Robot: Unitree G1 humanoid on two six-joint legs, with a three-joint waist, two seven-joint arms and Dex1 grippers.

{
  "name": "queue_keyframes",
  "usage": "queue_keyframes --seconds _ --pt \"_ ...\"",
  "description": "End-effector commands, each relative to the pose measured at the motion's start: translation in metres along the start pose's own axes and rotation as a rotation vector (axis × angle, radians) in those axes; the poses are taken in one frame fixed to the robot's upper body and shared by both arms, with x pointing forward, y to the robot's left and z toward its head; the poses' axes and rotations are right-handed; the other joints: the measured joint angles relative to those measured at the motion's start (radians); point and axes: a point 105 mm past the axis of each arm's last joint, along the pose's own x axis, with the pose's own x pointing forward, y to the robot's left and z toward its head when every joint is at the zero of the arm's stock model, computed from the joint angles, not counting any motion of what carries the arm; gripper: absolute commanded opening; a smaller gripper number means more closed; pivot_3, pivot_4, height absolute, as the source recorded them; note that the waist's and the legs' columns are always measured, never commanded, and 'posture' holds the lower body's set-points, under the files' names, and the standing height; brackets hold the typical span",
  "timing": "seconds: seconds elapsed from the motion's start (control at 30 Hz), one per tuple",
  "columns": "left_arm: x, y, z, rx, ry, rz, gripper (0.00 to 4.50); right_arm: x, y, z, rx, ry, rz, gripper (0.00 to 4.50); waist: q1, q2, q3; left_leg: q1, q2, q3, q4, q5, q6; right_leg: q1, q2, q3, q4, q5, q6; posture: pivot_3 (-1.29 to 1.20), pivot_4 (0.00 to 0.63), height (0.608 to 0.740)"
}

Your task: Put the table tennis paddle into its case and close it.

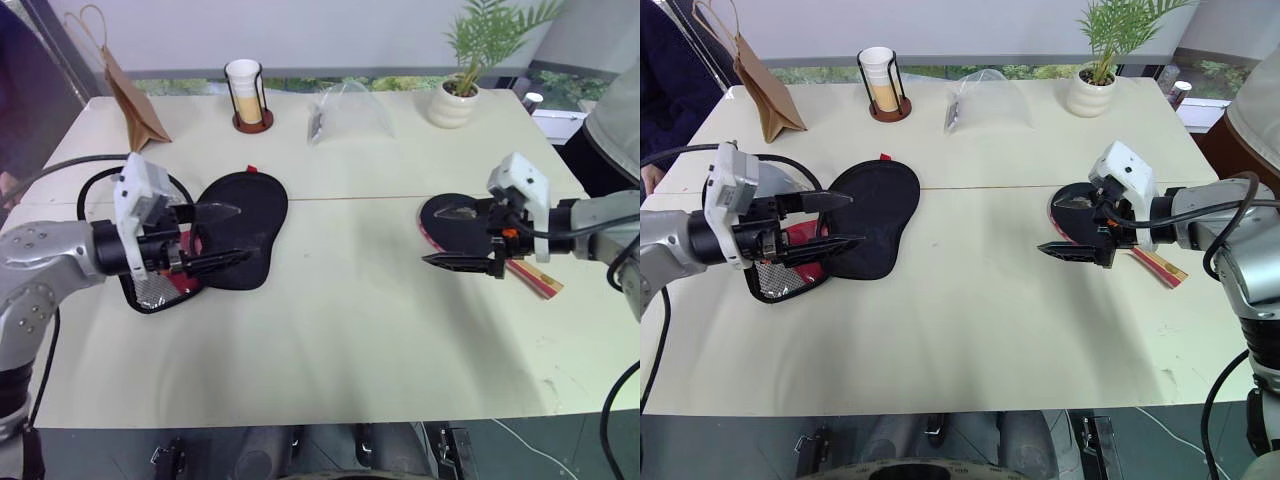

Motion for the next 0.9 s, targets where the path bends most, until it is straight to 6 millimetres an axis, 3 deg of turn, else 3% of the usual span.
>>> queue_keyframes --seconds 0.03,0.9 --pt "0.0007 -0.0011 0.0069 0.031 -0.018 -0.008 3.98 -0.0106 -0.0033 0.0127 -0.058 -0.018 -0.042 4.48 0.0 0.0 0.0 0.0 0.0 0.0 0.0 0.0 0.0 0.0 0.0 0.0 0.0 0.0 0.0 0.0 0.15 0.734" --pt "0.0041 -0.0024 0.0059 0.031 -0.02 -0.031 3.98 -0.0146 -0.0035 0.012 -0.052 -0.008 -0.069 4.48 0.0 0.0 0.0 0.0 0.0 0.0 0.0 0.0 0.0 0.0 0.0 0.0 0.0 0.0 0.0 0.0 0.15 0.734"
